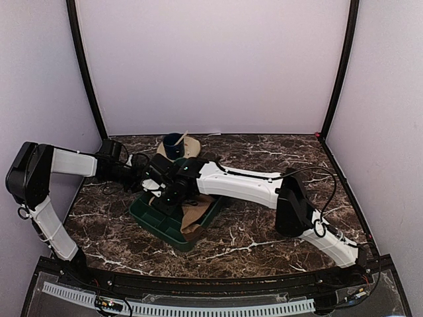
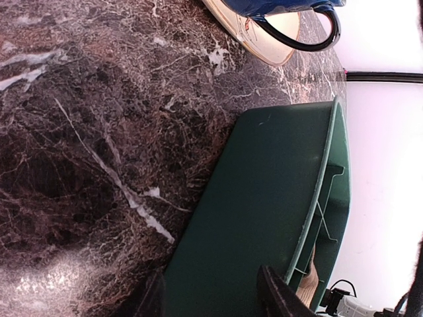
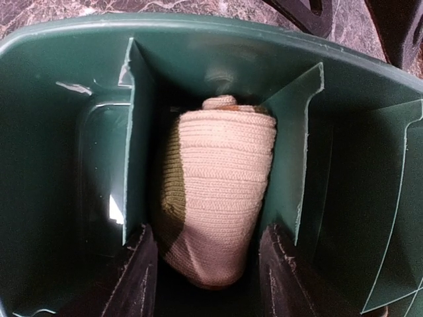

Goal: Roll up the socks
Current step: Place the sock in the storage box.

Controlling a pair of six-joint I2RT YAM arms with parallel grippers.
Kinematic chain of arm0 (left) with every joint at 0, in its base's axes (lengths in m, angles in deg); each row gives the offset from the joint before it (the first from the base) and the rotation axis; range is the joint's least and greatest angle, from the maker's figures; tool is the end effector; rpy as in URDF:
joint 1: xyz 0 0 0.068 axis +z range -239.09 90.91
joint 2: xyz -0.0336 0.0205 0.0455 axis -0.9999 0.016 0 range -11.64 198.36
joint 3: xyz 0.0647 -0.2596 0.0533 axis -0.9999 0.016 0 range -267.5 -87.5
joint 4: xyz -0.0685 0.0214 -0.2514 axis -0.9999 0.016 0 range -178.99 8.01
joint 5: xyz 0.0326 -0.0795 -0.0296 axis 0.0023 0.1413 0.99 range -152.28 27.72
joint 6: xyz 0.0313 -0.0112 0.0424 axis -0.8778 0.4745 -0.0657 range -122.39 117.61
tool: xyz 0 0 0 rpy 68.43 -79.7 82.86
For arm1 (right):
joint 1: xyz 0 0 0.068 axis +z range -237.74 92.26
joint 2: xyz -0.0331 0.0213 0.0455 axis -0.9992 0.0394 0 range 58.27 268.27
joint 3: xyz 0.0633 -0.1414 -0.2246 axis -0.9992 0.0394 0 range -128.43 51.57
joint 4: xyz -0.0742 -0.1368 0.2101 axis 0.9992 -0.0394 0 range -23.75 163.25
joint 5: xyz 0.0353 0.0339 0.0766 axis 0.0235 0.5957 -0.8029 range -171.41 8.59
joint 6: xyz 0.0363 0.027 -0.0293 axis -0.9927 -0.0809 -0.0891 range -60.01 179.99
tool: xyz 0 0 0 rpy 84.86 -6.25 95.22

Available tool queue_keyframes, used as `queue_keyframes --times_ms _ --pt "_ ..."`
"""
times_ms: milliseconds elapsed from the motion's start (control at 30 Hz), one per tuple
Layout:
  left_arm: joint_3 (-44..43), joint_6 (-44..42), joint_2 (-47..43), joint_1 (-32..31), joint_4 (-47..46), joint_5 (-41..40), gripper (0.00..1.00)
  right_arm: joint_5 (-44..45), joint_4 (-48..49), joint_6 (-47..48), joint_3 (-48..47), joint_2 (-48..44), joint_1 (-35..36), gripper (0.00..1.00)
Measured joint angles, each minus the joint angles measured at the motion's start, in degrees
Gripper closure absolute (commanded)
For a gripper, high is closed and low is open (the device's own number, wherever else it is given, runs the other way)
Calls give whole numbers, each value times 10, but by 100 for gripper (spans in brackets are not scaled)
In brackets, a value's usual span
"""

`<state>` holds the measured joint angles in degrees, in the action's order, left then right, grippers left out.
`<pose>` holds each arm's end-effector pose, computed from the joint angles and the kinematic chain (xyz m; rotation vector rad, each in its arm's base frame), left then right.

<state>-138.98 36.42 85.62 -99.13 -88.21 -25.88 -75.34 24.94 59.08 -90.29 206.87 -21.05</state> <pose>0.3289 -0.0796 0.1671 -0.2996 2.4697 -1.1450 0.2244 0.5113 0.1923 -1.3529 2.1706 0.3353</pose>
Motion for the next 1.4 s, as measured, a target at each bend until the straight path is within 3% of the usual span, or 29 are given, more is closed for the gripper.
queue_keyframes --times_ms 333,767,1067,1400 --pt "-1 -3 0 -3 9 -4 51 10 21 4 49 -33 0 50" --pt "-20 -12 -22 2 30 -58 45 79 81 1 195 -188 -1 47" --pt "-26 -70 -102 5 30 -73 42 139 116 -64 331 -284 -1 46" --pt "-49 -155 -104 5 70 -39 47 127 110 -132 403 -304 -2 43"
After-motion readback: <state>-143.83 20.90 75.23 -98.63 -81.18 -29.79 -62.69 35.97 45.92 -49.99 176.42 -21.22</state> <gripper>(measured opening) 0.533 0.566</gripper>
